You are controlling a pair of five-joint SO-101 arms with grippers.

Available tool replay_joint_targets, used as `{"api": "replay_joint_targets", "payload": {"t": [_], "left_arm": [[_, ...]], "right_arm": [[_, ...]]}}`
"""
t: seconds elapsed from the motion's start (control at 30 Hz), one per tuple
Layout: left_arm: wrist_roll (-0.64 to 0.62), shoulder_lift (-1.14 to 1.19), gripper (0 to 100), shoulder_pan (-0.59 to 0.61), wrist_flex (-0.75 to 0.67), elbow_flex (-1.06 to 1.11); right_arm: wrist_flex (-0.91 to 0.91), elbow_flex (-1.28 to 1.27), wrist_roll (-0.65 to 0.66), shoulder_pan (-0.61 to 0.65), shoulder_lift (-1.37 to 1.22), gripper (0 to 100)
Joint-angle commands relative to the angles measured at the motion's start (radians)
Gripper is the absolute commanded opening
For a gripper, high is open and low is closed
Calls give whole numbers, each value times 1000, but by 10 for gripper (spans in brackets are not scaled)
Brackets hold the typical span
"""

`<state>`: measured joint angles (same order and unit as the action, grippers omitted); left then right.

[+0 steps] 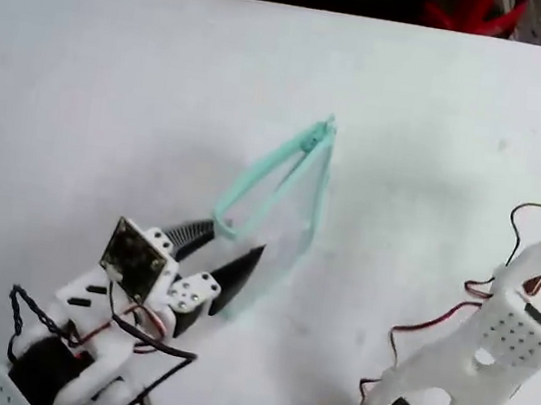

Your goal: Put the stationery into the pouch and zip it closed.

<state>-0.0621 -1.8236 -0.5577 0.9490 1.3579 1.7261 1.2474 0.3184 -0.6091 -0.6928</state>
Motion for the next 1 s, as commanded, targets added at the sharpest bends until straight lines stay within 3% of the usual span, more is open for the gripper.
{"api": "replay_joint_targets", "payload": {"t": [0.0, 0.33, 0.5, 0.63, 0.8, 0.97], "left_arm": [[2, 8, 173, -12, -18, 2], [5, 10, 173, -8, -14, 2], [3, 10, 174, -8, -14, 2], [3, 10, 174, -8, -14, 2], [3, 10, 174, -8, -14, 2], [6, 10, 175, -8, -14, 2]], "right_arm": [[2, -272, 14, 61, 269, 18], [-45, -856, -11, 349, 954, 18], [-185, -1083, -127, 483, 1308, 18], [-351, -1270, -146, 670, 1563, 18], [-555, -1375, -155, 917, 1767, 18], [-708, -1338, -252, 1072, 1779, 17]]}}
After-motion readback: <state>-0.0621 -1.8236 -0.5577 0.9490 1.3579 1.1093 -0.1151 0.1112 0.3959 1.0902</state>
